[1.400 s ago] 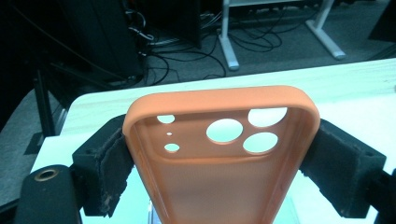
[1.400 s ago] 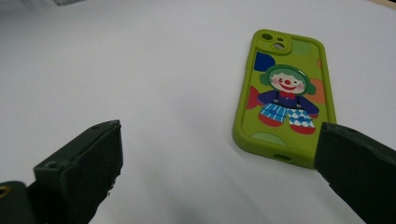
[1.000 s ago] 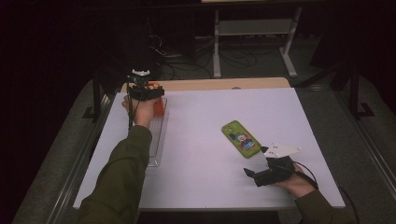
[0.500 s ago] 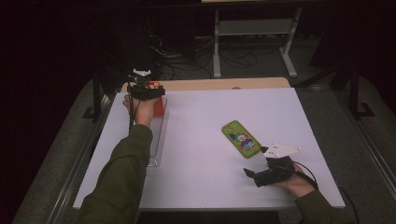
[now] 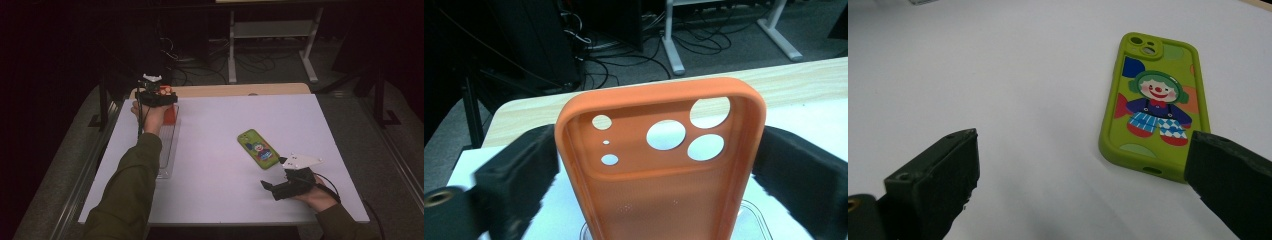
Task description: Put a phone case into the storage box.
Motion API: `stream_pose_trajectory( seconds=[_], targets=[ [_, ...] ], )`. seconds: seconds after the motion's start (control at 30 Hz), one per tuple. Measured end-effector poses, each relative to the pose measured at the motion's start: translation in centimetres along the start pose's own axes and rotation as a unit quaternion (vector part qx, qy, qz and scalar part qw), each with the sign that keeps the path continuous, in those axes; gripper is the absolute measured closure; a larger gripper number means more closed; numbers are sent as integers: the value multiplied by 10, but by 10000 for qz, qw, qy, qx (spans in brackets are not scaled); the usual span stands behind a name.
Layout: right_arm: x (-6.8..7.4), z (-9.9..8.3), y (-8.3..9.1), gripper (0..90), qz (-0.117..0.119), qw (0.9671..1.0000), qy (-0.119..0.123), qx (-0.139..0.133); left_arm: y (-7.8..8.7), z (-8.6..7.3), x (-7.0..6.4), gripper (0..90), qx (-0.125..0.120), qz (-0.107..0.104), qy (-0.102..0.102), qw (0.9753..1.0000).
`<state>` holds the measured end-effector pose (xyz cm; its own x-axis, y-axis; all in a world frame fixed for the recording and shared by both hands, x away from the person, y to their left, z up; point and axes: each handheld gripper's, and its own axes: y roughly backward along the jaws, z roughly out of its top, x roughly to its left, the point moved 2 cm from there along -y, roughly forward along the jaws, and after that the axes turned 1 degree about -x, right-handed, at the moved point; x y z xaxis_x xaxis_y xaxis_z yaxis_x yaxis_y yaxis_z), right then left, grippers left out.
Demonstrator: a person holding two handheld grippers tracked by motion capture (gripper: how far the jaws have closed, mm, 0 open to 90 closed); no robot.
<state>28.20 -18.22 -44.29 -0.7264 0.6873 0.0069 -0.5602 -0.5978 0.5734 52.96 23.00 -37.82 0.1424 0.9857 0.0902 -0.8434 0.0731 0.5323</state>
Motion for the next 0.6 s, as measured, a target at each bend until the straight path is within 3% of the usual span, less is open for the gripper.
stream_pose_trajectory(
  seconds=[0.2, 0.6],
  targets=[
    [0, 0, 0, 9, -2, 10000, -11, -10, 4, 2, 5, 0, -27, -109, -7, 9999],
    [0, 0, 1, 9, -23, 10000, -43, 3, 34, 9, 15, 0, 60, -682, -264, 9973]
  ],
)
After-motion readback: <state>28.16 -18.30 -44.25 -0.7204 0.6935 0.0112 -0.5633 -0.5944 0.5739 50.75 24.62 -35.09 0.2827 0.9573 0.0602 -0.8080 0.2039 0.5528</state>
